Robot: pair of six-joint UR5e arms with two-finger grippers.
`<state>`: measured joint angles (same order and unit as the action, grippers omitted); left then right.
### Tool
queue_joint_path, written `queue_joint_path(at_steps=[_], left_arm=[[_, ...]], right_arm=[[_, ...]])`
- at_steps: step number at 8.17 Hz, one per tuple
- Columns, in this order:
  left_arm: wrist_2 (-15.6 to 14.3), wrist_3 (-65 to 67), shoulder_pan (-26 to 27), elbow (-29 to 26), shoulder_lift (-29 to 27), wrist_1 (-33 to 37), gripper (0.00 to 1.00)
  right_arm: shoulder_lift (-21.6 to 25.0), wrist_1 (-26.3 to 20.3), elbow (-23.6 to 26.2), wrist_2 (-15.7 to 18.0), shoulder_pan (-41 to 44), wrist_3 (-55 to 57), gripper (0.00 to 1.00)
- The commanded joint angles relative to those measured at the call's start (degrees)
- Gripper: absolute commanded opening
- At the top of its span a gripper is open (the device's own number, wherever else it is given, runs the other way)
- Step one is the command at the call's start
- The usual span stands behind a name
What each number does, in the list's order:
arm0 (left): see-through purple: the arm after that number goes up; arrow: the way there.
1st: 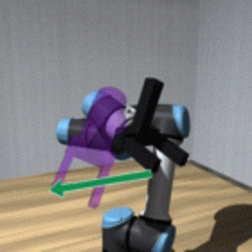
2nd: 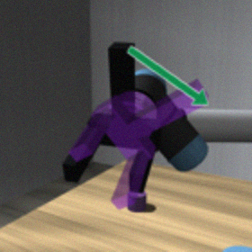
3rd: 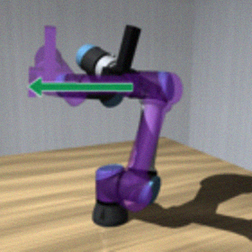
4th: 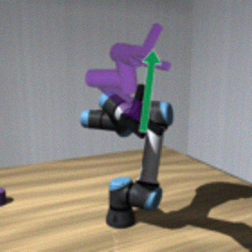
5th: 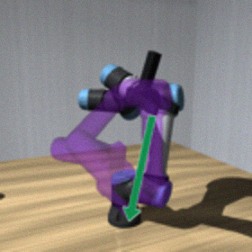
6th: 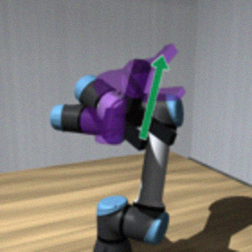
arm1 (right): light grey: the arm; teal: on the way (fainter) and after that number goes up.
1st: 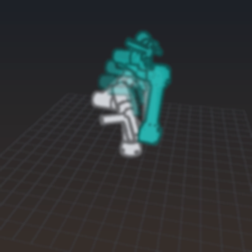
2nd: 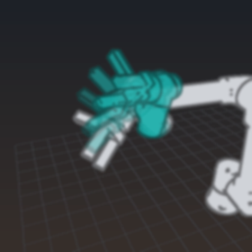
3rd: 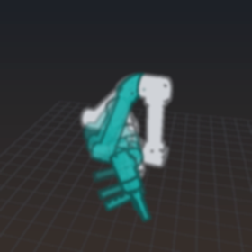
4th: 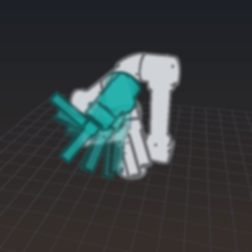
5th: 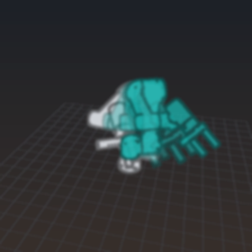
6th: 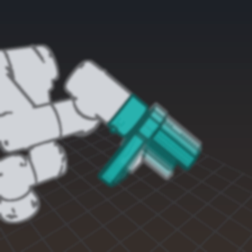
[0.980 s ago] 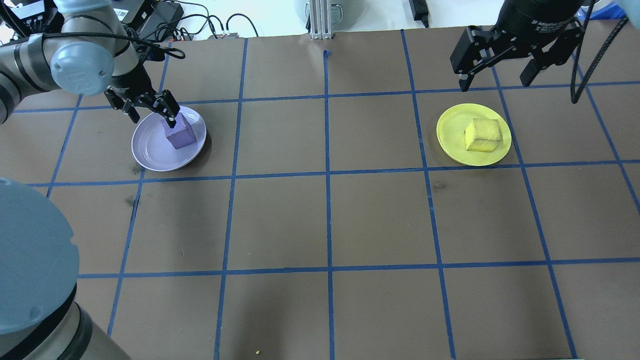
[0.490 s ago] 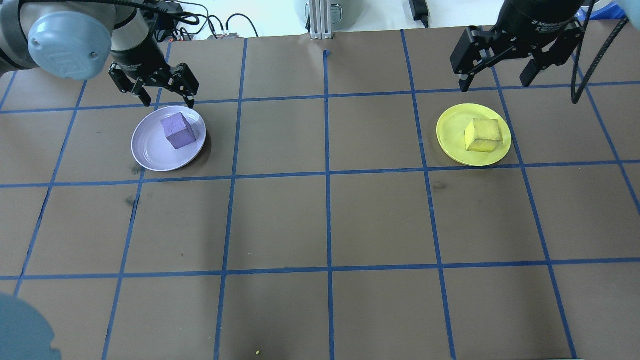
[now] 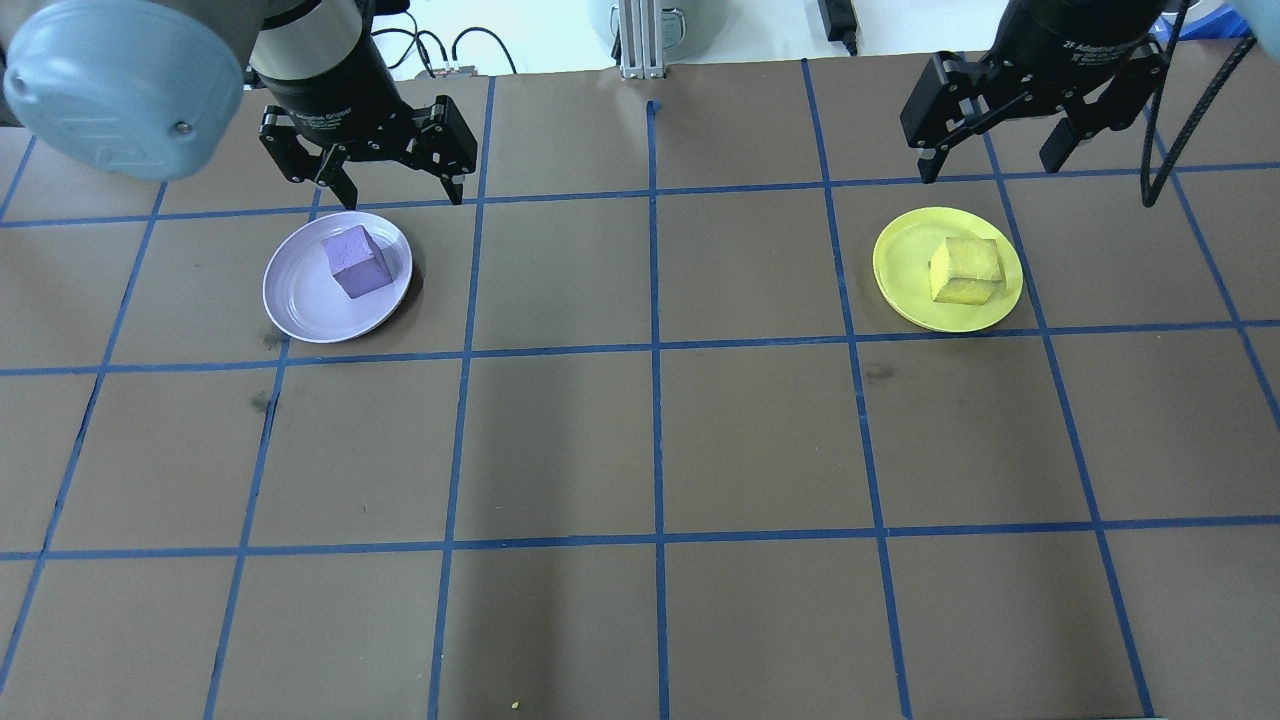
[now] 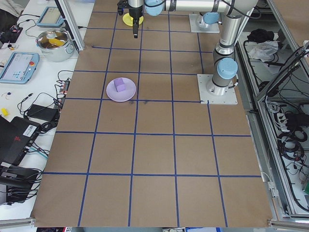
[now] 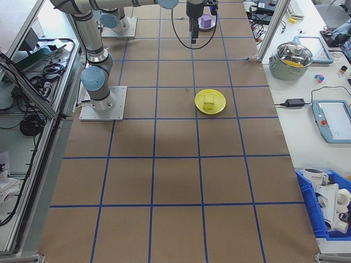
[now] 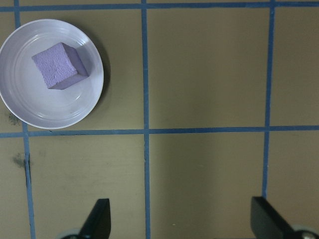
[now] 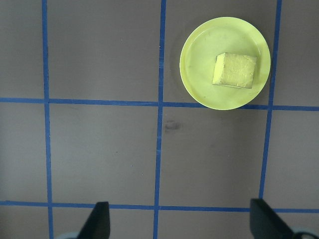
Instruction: Sort blocks by color into plates
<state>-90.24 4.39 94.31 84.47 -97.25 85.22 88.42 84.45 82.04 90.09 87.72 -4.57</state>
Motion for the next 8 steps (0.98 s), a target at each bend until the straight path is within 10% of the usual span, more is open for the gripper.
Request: queue_joint_path(at_steps=[1,8], left_arm=[[1.82,0.88,1.23,0.26,4.78,1.26,1.00],[1.91,0.18,0.70,0.34,6.20,1.18,1.00]], right_arm=[[0.00,0.01,-0.04,0.00,0.00,0.00,1.00],[-0.17,0.45,0.05,0.00,0.00,0.00,1.00]])
